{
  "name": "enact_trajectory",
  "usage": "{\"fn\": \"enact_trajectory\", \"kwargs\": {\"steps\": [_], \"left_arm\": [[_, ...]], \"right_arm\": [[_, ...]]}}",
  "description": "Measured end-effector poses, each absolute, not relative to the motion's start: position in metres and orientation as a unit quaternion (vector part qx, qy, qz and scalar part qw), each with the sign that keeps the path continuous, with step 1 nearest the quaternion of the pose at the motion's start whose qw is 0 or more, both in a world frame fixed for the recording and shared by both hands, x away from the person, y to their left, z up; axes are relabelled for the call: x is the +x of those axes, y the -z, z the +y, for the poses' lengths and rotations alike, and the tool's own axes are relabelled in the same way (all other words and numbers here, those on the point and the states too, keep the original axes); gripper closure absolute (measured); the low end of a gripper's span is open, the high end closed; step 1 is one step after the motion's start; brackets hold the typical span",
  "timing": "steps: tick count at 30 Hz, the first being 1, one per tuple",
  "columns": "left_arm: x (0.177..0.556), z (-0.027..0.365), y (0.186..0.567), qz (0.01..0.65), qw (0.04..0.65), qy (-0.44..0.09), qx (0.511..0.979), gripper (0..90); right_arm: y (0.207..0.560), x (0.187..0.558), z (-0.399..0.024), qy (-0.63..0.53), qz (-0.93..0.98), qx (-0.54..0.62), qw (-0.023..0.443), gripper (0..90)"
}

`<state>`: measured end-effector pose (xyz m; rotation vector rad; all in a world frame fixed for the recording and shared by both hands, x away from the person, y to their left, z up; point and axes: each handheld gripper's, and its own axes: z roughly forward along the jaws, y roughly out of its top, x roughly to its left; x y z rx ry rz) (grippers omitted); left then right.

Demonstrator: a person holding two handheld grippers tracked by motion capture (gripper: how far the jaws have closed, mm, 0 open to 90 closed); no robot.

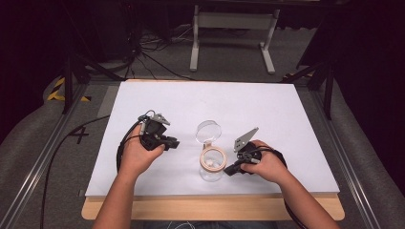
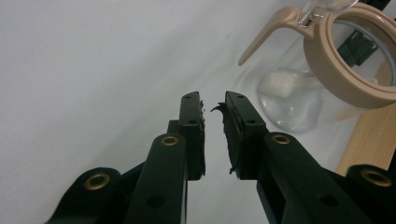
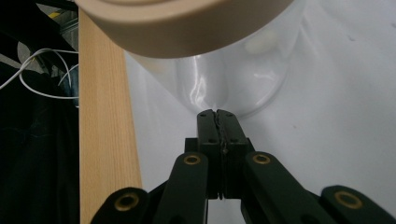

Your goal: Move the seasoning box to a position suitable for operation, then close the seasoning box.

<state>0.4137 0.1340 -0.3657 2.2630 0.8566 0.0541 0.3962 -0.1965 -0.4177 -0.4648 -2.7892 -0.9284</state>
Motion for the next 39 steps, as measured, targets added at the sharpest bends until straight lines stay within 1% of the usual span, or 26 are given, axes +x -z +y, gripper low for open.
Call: {"fn": "enact_trajectory", "kwargs": {"steps": [3,12,21,24,25,28,32,34,36,39], "left_arm": [[0.414,0.134,0.366,0.331,0.353,-0.021,0.875,77.6],[0.414,0.133,0.367,0.333,0.353,-0.020,0.874,77.5],[0.414,0.135,0.365,0.333,0.362,-0.022,0.870,77.5],[0.415,0.135,0.362,0.330,0.376,-0.019,0.866,77.8],[0.416,0.135,0.360,0.332,0.389,-0.021,0.859,78.0],[0.417,0.133,0.355,0.335,0.408,-0.022,0.849,80.9],[0.420,0.126,0.349,0.329,0.425,-0.026,0.843,85.1],[0.422,0.121,0.349,0.335,0.443,-0.028,0.831,86.2],[0.424,0.115,0.350,0.342,0.456,-0.030,0.821,87.1],[0.425,0.108,0.349,0.342,0.473,-0.037,0.811,89.1]], "right_arm": [[0.419,0.394,-0.191,0.314,-0.933,-0.150,0.089,90.0],[0.422,0.386,-0.175,0.325,-0.932,-0.139,0.085,90.0],[0.422,0.387,-0.176,0.317,-0.934,-0.136,0.091,90.0],[0.414,0.386,-0.181,0.320,-0.933,-0.142,0.080,90.0],[0.411,0.385,-0.183,0.323,-0.932,-0.144,0.077,90.0],[0.399,0.383,-0.191,0.340,-0.926,-0.151,0.062,90.0],[0.380,0.377,-0.202,0.368,-0.915,-0.163,0.031,90.0],[0.370,0.373,-0.205,0.389,-0.906,-0.166,0.013,90.0],[0.363,0.368,-0.204,0.414,-0.895,-0.167,-0.002,90.0],[0.360,0.363,-0.199,0.438,-0.883,-0.170,-0.012,90.0]]}}
